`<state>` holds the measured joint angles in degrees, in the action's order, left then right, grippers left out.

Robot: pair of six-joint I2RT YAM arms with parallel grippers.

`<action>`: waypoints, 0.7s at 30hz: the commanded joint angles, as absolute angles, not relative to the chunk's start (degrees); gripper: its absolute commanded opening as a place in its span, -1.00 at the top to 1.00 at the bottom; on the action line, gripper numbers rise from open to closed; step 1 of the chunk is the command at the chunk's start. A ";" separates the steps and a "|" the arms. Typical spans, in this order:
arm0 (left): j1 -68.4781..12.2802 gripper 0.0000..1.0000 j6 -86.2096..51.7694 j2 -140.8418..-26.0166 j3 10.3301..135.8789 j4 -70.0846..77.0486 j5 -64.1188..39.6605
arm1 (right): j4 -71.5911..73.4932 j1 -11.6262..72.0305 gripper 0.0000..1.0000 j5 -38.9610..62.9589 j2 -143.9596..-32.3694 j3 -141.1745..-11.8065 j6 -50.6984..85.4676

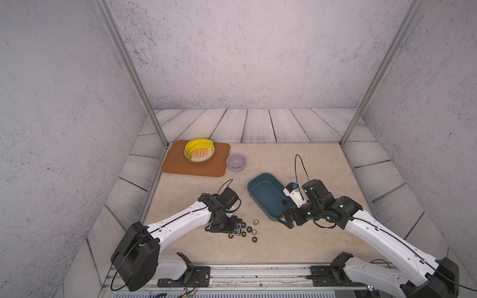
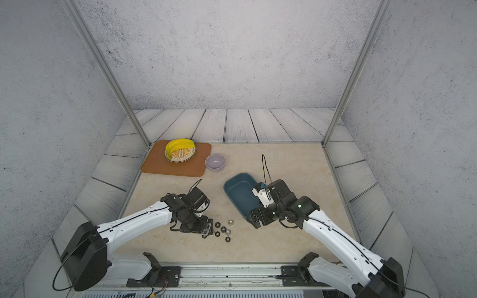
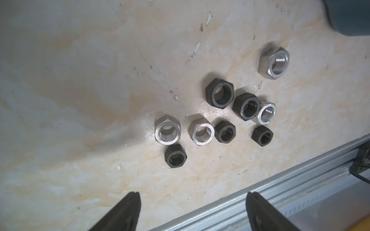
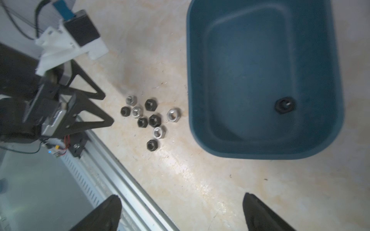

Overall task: Put the nuts on the desktop into the storage box
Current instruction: Pick up the nut from the center of the board.

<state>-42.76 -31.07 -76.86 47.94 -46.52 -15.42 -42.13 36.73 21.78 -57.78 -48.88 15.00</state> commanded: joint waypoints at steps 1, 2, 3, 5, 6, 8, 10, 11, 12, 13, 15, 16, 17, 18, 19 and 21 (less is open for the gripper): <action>-43.68 -0.71 -30.03 -78.15 49.71 -47.45 -13.09 | -39.89 38.16 -0.99 29.22 -55.07 -46.66 15.35; -43.96 -0.69 -29.71 -79.00 49.95 -47.73 -12.73 | -39.05 38.78 -0.98 30.04 -54.40 -45.73 15.53; -44.15 -0.68 -29.48 -79.83 50.19 -48.16 -12.24 | -38.52 39.39 -0.99 30.30 -54.02 -45.07 15.88; -44.92 -0.65 -28.92 -81.83 51.30 -50.14 -10.15 | -37.62 40.60 -0.99 30.90 -53.48 -44.08 15.92; -45.22 -0.63 -28.65 -82.68 51.87 -51.08 -9.18 | -37.44 41.10 -0.99 30.93 -53.44 -43.87 15.83; -46.12 -0.61 -28.11 -84.55 52.53 -51.78 -8.44 | -37.33 42.31 -0.99 30.78 -53.61 -43.98 15.41; -47.24 -0.55 -27.50 -85.79 52.69 -51.08 -8.99 | -36.96 43.35 -0.99 30.44 -53.99 -43.88 15.29; -47.80 -0.53 -27.39 -86.48 52.86 -50.80 -9.14 | -36.72 43.91 -0.99 30.16 -54.06 -43.81 15.36; -48.21 -0.50 -27.33 -87.14 53.06 -50.78 -9.17 | -36.56 44.34 -0.99 29.88 -54.38 -43.69 15.42; -48.64 -0.45 -27.33 -87.87 53.15 -50.87 -9.05 | -36.41 44.86 -0.99 29.60 -54.65 -43.56 15.38; -49.06 -0.38 -27.29 -88.96 53.26 -51.00 -8.58 | -36.39 45.65 -0.98 28.73 -54.92 -43.45 15.39; -49.21 -0.37 -27.42 -89.38 53.11 -50.98 -8.48 | -36.24 45.94 -0.98 28.42 -54.89 -43.33 15.39; -49.25 -0.36 -27.58 -89.56 52.95 -50.74 -8.45 | -36.14 46.14 -0.99 28.11 -54.92 -43.17 15.51; -49.22 -0.35 -27.67 -89.76 52.84 -50.63 -8.02 | -36.03 46.29 -0.98 27.92 -54.84 -43.08 15.56; -49.26 -0.32 -27.76 -90.06 52.76 -50.48 -7.42 | -35.78 46.47 -0.99 27.97 -54.69 -43.00 15.64; -49.28 -0.29 -27.73 -91.22 52.86 -50.27 -7.01 | -35.48 46.57 -0.99 27.95 -54.50 -42.88 15.73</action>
